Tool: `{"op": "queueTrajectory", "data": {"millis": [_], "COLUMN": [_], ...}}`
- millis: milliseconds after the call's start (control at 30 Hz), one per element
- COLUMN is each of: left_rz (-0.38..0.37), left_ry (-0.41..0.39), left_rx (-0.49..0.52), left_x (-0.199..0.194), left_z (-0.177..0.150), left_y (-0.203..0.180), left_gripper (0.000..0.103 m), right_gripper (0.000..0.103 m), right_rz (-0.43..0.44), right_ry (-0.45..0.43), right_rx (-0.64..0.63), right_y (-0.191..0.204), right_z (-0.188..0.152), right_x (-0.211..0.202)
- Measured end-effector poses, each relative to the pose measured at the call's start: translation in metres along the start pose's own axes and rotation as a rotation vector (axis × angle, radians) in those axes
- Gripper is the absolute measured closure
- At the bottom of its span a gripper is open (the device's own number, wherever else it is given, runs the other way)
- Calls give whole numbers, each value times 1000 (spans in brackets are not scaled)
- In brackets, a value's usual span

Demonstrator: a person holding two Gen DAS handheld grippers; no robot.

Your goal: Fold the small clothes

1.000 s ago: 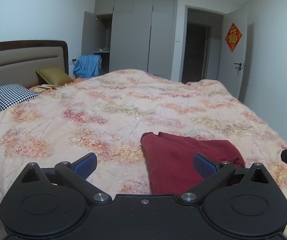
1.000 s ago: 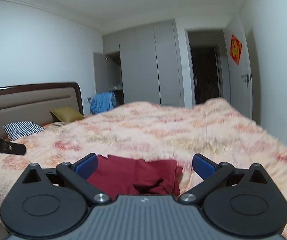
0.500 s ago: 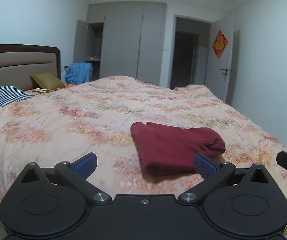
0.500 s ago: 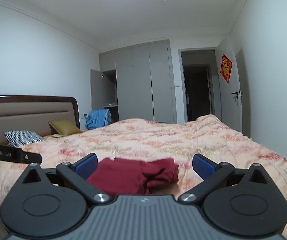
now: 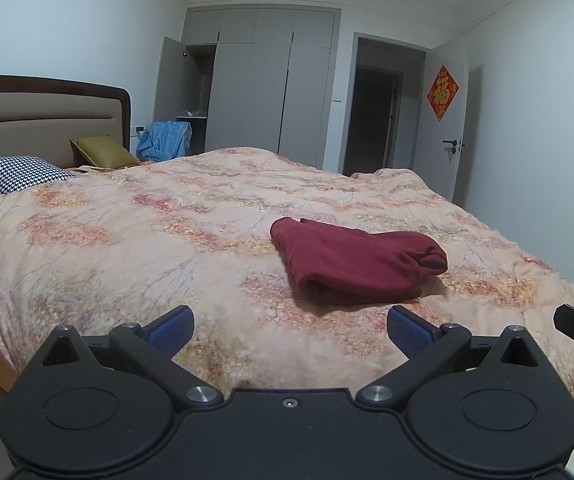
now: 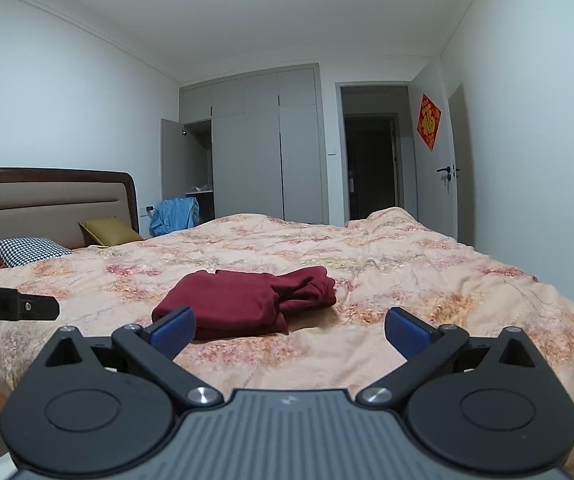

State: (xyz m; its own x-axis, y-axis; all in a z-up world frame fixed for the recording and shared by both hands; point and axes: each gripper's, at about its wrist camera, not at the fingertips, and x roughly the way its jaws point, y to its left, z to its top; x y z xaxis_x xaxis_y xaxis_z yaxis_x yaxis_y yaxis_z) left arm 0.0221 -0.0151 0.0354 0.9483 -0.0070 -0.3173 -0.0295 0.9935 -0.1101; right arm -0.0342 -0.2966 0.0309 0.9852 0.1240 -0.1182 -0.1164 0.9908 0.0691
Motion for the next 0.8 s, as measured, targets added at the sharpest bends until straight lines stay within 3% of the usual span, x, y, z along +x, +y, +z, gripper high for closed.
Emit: {"op": "queueTrajectory", "data": {"millis": [800], "left_rz": [12], "left_ry": [12], "left_rx": [-1], "left_x": [-6], "left_z": [-3], "left_y": [0], "left_gripper": [1], "right_gripper": [0], "right_rz": [-12], "right_ry": [-9], "right_rx": [-16], "right_y": [3], "right_z": [0], "right_x": [-4]}}
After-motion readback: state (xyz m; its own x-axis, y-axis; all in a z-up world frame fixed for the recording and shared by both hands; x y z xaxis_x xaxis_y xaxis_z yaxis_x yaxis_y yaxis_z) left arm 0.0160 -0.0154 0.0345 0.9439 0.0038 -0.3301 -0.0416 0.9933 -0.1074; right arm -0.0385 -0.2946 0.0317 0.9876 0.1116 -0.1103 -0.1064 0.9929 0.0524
